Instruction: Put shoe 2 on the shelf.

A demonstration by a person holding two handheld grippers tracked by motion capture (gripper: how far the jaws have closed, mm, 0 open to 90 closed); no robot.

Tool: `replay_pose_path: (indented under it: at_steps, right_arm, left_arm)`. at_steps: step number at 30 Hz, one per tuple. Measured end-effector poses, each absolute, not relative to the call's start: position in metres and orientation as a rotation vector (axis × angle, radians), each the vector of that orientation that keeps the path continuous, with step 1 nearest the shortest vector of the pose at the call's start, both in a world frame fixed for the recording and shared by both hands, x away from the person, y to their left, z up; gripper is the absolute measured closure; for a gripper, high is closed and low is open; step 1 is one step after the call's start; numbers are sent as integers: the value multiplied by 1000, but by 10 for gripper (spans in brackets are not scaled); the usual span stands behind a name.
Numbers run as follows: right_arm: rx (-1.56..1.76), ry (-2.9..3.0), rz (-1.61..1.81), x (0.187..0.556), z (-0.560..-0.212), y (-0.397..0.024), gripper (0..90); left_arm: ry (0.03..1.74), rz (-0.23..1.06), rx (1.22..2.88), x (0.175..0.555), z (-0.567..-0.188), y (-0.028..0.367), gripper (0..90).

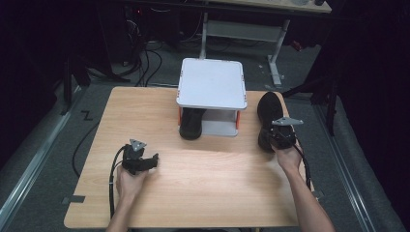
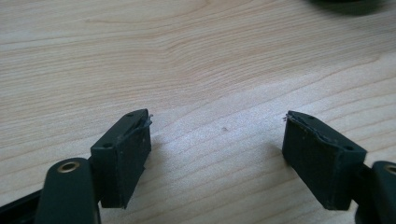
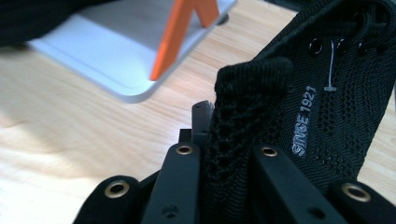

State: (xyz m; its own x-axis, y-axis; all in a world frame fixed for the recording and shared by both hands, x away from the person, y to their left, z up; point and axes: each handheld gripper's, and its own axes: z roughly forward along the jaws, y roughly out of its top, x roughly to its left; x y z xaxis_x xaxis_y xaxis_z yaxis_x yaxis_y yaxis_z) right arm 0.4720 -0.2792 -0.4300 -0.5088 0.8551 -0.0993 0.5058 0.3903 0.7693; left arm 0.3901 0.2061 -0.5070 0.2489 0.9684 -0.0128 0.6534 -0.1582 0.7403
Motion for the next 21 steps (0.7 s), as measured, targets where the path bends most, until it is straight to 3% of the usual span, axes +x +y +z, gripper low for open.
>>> replay_pose_path:
  at_steps: [21]
  right_arm:
    - [1073, 2248, 1031, 368, -437, -275, 858]
  left_arm:
    - [1455, 606, 1842, 392, -496, 201, 235]
